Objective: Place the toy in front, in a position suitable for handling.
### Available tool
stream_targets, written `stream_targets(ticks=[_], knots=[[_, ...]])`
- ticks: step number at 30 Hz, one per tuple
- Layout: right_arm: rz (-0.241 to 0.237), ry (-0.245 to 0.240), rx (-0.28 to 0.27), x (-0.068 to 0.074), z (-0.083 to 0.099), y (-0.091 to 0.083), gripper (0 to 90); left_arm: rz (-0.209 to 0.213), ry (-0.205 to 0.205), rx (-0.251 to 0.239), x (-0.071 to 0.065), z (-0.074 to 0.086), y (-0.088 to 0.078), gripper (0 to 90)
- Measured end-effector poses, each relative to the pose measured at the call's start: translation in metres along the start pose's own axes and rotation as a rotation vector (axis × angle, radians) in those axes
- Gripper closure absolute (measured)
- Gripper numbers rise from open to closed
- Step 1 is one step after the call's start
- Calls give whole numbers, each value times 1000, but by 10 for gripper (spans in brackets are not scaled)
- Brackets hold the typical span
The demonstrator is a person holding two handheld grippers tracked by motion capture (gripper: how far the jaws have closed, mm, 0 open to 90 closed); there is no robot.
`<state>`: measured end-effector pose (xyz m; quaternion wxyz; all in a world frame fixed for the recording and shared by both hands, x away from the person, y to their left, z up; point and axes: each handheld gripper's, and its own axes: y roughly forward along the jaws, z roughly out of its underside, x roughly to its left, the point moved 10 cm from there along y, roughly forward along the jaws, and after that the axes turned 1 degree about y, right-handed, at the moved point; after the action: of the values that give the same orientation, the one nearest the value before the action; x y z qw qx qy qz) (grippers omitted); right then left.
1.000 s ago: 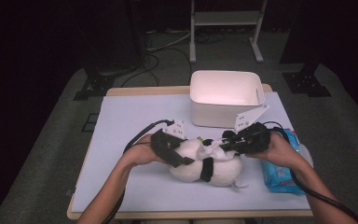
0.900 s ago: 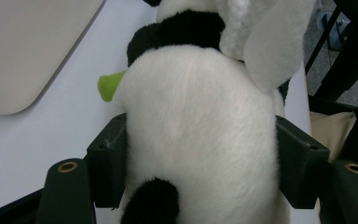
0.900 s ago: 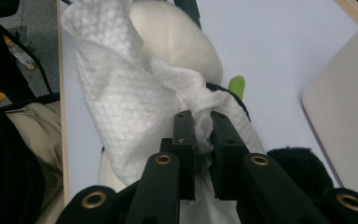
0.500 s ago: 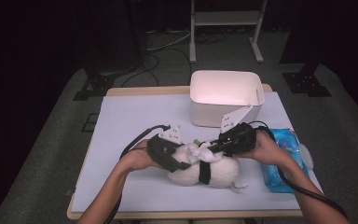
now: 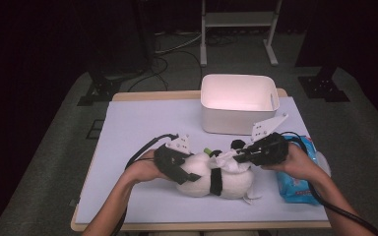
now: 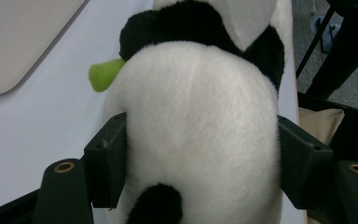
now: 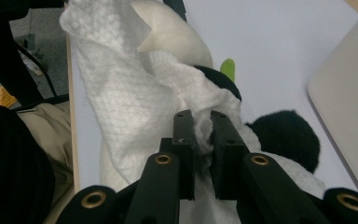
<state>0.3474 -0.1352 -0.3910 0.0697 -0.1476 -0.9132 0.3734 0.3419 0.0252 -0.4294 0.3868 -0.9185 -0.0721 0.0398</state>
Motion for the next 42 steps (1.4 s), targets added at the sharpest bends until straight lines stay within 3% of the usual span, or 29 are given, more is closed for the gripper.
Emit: stream_targets(ticks=[11, 24, 29, 32, 34, 37, 42], knots=[[2, 26, -10, 3, 16, -6, 810, 7, -8, 2, -2, 3, -1, 275], [-14, 34, -7, 7, 21, -6, 808, 31, -82, 20, 2, 5, -4, 123], [-14, 27, 2, 8, 24, -6, 808, 55, -109, 21, 3, 9, -5, 103], [-16, 26, 5, 8, 24, -6, 807, 69, -109, 14, 2, 10, -4, 143], [-18, 24, 9, 9, 24, -7, 806, 56, -81, 4, 0, 9, -6, 205], [-8, 14, 2, 8, 19, -8, 807, 42, -76, 6, -1, 9, -6, 268], [1, -8, 3, 10, 8, -5, 808, 32, -67, 4, -2, 6, -6, 293]])
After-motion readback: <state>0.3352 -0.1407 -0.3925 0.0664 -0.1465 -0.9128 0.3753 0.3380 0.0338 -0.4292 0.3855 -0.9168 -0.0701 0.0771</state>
